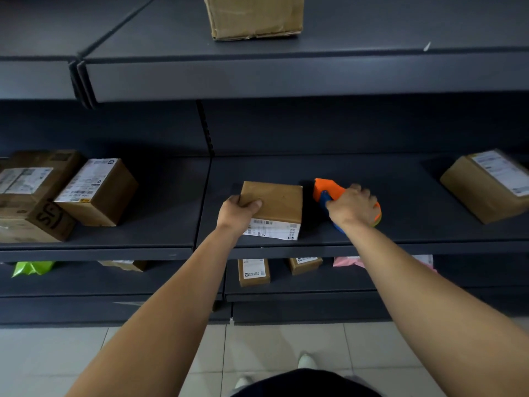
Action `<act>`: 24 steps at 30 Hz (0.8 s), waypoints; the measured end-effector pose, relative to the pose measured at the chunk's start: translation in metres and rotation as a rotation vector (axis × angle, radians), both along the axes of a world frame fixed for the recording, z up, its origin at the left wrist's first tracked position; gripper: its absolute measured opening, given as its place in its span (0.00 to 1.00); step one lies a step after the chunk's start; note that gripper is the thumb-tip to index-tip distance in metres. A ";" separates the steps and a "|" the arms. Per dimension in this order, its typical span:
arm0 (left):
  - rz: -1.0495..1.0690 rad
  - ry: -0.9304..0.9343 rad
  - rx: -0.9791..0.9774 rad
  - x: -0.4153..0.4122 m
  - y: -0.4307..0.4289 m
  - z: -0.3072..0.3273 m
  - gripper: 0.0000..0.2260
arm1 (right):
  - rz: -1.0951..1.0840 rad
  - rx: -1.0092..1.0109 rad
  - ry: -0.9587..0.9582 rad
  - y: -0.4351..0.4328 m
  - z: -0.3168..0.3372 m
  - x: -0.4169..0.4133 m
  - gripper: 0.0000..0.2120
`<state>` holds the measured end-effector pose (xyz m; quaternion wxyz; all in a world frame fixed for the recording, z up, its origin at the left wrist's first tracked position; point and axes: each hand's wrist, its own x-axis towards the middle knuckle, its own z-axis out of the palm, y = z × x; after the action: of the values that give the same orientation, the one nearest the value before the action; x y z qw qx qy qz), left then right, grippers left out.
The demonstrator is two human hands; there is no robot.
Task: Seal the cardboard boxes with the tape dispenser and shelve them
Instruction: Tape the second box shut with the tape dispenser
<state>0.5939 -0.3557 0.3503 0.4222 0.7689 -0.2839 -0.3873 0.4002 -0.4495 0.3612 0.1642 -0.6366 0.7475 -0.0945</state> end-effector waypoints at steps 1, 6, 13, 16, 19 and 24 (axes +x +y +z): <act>0.001 0.003 -0.004 -0.001 0.000 0.000 0.21 | 0.006 0.084 0.059 0.000 -0.001 -0.005 0.29; -0.007 -0.017 -0.009 -0.010 -0.003 -0.002 0.21 | 0.139 0.146 0.167 0.003 -0.014 -0.020 0.14; -0.041 -0.101 0.078 -0.024 -0.005 0.008 0.27 | 0.215 -0.265 -0.231 0.000 0.012 -0.031 0.07; 0.054 -0.301 -0.052 -0.025 -0.011 0.020 0.24 | 0.341 -0.205 -0.525 0.001 0.040 -0.036 0.08; 0.060 -0.201 -0.307 -0.024 -0.020 0.046 0.17 | 0.509 -0.050 -0.639 0.003 0.065 -0.039 0.06; -0.156 0.349 -0.284 -0.020 -0.020 0.064 0.17 | 0.643 0.061 -0.645 0.004 0.086 -0.039 0.19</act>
<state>0.5739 -0.3754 0.4144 0.5376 0.5989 -0.3165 -0.5020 0.3615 -0.4454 0.4475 0.4283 -0.7692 0.4250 -0.2103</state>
